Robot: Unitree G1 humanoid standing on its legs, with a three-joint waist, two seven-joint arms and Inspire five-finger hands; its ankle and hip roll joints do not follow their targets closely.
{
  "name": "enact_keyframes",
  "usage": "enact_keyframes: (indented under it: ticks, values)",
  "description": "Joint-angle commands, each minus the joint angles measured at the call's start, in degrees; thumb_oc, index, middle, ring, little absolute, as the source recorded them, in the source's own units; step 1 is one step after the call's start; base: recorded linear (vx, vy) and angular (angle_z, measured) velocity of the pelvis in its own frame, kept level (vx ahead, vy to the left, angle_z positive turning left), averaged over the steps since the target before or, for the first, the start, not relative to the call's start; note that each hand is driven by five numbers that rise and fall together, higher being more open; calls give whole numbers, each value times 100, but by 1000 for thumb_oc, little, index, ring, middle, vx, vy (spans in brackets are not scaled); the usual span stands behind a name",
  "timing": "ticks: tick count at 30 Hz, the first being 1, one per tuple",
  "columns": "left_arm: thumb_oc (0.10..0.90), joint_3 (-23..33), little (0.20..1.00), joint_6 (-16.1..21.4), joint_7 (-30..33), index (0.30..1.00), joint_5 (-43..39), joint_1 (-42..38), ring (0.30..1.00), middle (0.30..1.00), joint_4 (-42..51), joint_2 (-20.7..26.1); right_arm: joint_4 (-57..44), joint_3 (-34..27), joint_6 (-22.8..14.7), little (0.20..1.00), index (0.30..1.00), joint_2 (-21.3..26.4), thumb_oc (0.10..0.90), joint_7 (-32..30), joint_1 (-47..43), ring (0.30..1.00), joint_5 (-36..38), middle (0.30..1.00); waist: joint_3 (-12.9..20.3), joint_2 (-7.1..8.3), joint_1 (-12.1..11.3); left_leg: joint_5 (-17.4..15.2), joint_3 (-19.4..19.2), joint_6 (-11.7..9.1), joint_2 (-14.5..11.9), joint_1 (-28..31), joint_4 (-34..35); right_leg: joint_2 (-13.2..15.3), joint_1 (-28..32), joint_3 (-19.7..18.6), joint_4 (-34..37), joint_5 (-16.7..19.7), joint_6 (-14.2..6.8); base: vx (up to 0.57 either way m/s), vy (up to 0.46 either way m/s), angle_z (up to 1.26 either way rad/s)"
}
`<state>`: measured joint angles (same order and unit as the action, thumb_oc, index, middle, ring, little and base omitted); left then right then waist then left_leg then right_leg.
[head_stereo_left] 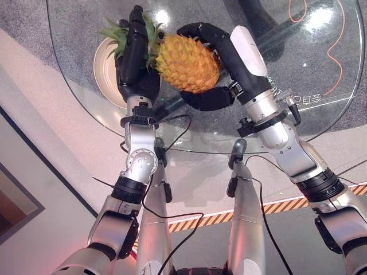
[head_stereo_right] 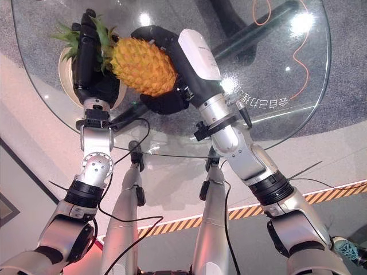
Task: Pick up the fruit to the plate
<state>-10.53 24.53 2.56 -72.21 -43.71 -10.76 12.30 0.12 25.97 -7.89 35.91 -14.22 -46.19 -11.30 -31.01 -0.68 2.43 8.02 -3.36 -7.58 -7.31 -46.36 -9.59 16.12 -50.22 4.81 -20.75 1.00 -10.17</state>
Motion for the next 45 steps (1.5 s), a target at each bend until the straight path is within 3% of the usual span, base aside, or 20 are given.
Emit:
enact_keyframes:
  ticks: [1,13,23,34,45]
  values:
    - [100,33,200,525,-550,300,480,-590,300,300,682,206,-536,-551,-351,900,900,-126,800,-621,-459,900,-87,900,122,185,-60,-455,247,129,221,-145,-553,-239,224,262,663,444,76,0,0,0]
    - [100,200,200,807,-582,300,210,-586,300,300,710,100,-510,-614,-315,900,900,-212,800,-689,-443,900,-175,900,122,177,-85,-415,242,120,202,-102,-467,-227,258,300,655,423,80,0,0,0]
    - [100,327,200,1205,-102,300,708,-615,300,300,746,98,-510,-655,-291,900,900,-212,800,-726,-461,900,-197,900,122,182,-107,-352,236,104,189,-51,-335,-243,315,328,711,417,94,0,0,0]
    - [100,623,200,2016,983,300,1373,-697,300,300,746,86,-458,-706,-275,900,900,-266,800,-815,-486,900,-256,900,122,189,-134,-261,253,96,196,-75,-240,-242,299,355,780,463,117,-6,1,0]
    - [100,864,200,2378,1877,300,2179,-755,300,300,760,96,-380,-719,-108,900,900,-293,800,-1015,-471,900,-167,900,122,204,-166,-280,260,62,189,-17,-201,-259,386,364,817,400,139,-3,0,0]
